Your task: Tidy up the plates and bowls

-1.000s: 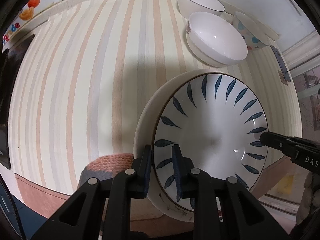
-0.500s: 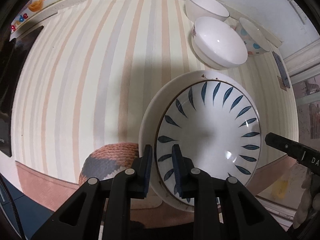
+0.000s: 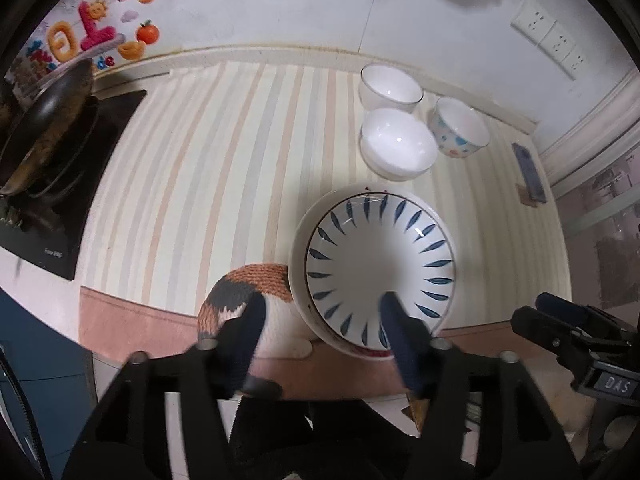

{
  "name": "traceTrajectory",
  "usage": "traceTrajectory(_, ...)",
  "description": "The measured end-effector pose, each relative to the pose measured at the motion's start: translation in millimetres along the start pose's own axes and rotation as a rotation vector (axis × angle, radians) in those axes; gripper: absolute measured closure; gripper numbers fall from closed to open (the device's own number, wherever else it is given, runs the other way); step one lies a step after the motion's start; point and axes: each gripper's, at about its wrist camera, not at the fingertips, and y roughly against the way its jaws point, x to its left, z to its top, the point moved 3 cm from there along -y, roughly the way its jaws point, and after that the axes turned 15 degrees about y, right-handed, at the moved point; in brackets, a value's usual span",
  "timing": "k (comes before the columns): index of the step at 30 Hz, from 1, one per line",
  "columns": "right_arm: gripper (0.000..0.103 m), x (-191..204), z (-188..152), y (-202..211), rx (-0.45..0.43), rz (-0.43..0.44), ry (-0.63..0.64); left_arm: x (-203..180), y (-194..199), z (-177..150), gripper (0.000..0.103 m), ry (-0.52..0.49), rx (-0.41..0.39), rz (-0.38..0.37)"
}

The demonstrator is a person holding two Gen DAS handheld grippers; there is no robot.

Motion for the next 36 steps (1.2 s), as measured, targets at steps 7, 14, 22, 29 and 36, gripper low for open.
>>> traceTrajectory(7,0.014,23,-13,59,-0.063,-0.041,0.035,-7,40,-15,0.037,-0.003,-0.018,-0.036)
traceTrajectory(14,0.012,46,-25,100,-0.106,-0.068,0.032,-16,67,-23,0.036,-0.050,-0.032,-0.091)
traceTrajectory(22,0.011,43,-26,104,-0.127,-0.083,-0.060,-21,69,-7,0.036,-0.096,-0.056,-0.137)
traceTrajectory(29,0.011,13,2,80,-0.199,-0.068,-0.172,-34,35,33,0.036,-0.120,-0.084,-0.129)
traceTrajectory(36,0.011,-45,47,16,-0.149,-0.008,-0.233,-46,-32,93,0.020,-0.024,-0.061,-0.112)
